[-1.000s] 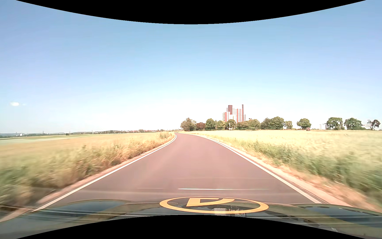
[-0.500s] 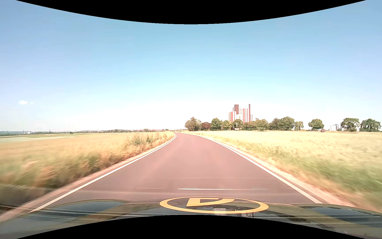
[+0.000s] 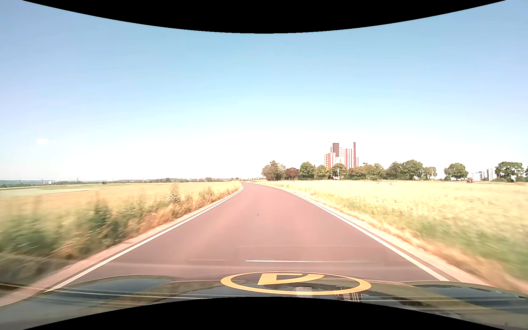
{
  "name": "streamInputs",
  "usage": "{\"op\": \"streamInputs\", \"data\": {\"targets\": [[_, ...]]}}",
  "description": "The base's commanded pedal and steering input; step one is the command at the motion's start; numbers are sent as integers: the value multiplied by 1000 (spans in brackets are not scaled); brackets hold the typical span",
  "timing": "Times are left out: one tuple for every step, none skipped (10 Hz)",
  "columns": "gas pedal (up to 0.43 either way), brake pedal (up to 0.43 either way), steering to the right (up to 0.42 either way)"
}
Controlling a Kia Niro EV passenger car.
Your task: Follow the waypoints while adhering to traffic rules and regulations
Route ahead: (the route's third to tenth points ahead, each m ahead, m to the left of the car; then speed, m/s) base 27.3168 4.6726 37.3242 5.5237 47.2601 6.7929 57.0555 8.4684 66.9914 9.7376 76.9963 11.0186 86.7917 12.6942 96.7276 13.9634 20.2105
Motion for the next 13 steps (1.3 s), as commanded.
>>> {"op": "streamInputs", "data": {"targets": [[189,0,-16],[189,0,-16],[177,0,-16],[177,0,-16],[177,0,-16],[169,0,-16],[169,0,-16],[169,0,-16],[169,0,-16],[157,0,-16],[157,0,-16],[157,0,-16],[157,0,-16]]}}
